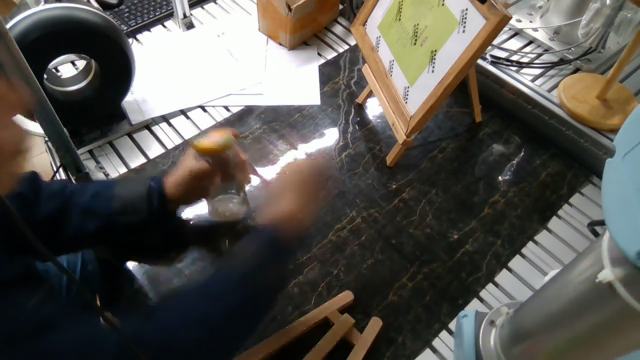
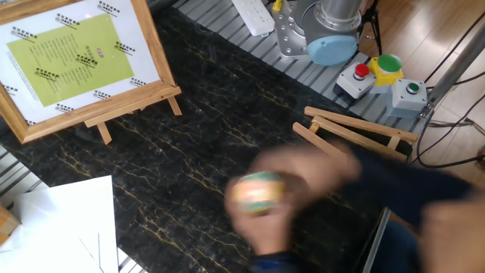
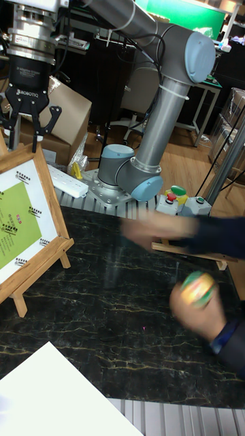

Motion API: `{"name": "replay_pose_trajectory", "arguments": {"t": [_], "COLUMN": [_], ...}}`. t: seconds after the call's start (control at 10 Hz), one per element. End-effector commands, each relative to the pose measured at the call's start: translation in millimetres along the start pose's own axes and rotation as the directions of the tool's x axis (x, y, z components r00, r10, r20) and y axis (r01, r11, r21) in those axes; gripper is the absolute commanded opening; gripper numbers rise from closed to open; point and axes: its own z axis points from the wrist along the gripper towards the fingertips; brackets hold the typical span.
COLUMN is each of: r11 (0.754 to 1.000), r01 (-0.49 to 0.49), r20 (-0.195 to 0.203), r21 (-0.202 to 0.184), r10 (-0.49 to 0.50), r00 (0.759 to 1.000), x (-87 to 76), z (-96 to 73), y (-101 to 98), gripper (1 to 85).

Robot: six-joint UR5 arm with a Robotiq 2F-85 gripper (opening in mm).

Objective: Take the photo frame down from the bracket

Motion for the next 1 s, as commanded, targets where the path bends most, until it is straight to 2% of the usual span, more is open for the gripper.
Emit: {"name": "replay_pose_trajectory", "arguments": {"t": [0.0,0.4,0.9], "r11": [1.0,1.0,0.998], "r01": [-0.009,-0.029,-0.067], "r20": [0.011,-0.015,-0.031], "r21": [-0.012,-0.009,0.01], "r10": [0.009,0.029,0.068], "r00": [1.0,0.999,0.997], "x": [-4.1,-4.0,-2.7], "z": [-0.1,-12.7,-17.1], "y": [4.0,12.6,25.8], "gripper": [43.7,44.0,44.3]}}
